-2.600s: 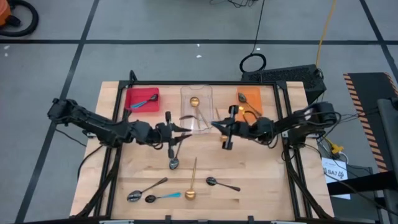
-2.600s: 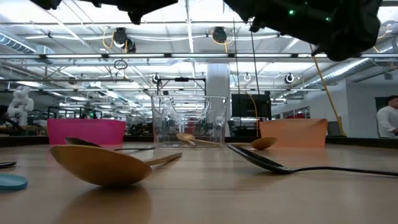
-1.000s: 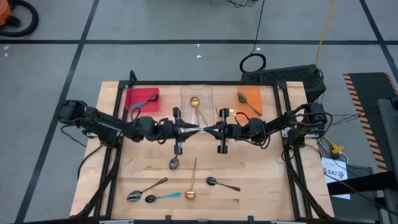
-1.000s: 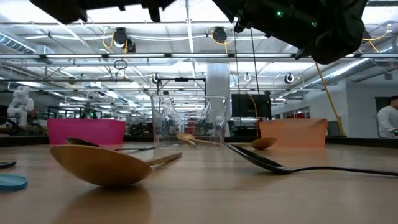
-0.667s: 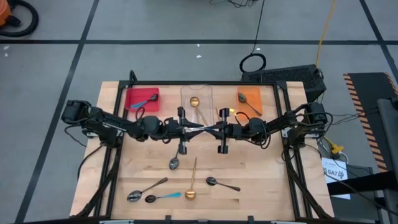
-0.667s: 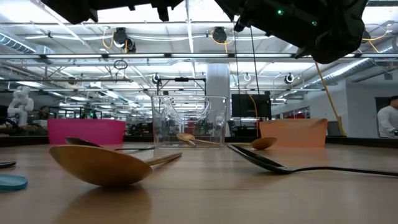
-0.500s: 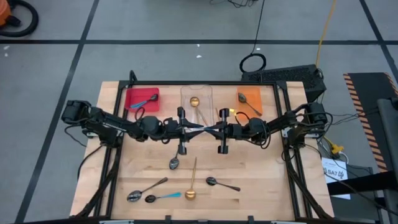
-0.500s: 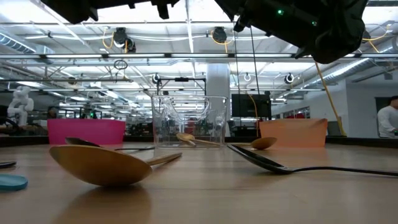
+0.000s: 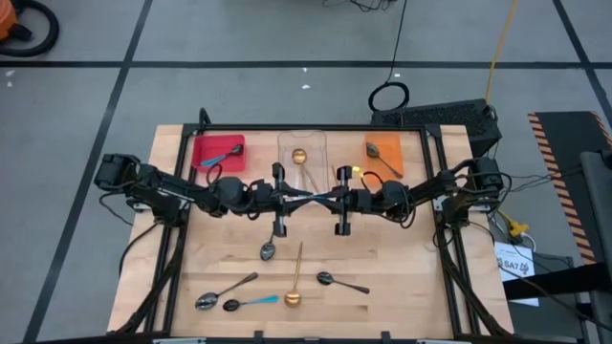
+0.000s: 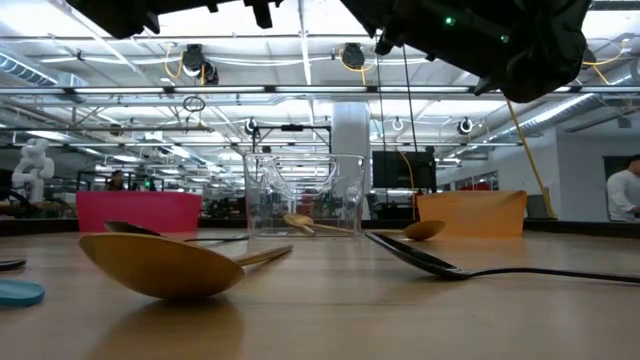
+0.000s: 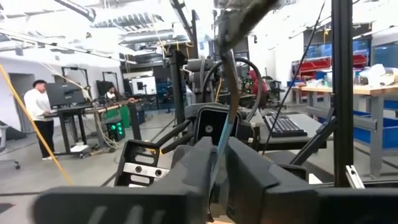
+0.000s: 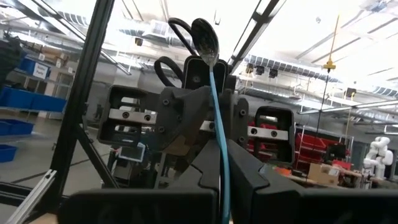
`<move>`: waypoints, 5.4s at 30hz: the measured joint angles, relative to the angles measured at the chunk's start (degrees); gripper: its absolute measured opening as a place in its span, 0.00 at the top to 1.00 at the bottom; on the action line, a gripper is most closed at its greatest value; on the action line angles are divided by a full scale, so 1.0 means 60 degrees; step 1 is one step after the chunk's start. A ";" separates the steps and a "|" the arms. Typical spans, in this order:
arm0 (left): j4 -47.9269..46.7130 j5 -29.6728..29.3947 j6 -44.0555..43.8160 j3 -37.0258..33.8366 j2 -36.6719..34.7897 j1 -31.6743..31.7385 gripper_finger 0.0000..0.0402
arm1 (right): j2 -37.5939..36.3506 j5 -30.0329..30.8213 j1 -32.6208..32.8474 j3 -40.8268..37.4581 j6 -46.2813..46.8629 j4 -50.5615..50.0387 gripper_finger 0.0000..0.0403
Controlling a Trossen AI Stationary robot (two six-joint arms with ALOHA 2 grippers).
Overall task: Sort silverware by color (type)
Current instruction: Put the blue spoon into the red bin
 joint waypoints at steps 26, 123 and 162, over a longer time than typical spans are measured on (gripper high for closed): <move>-0.0533 -0.0533 -0.0731 0.0004 -0.0040 0.0025 0.98 | 0.0018 0.0713 -0.0099 -0.0015 0.0807 -0.0566 0.93; -1.5369 -0.0192 -0.2277 0.4051 -0.1330 0.0574 0.84 | -0.1235 -0.1902 -0.1130 0.4240 0.0228 -0.8962 1.00; -1.6044 -0.0379 -0.1870 0.4040 -0.1333 0.0749 0.83 | -0.1235 -0.2016 -0.1055 0.4215 0.1078 -0.9866 1.00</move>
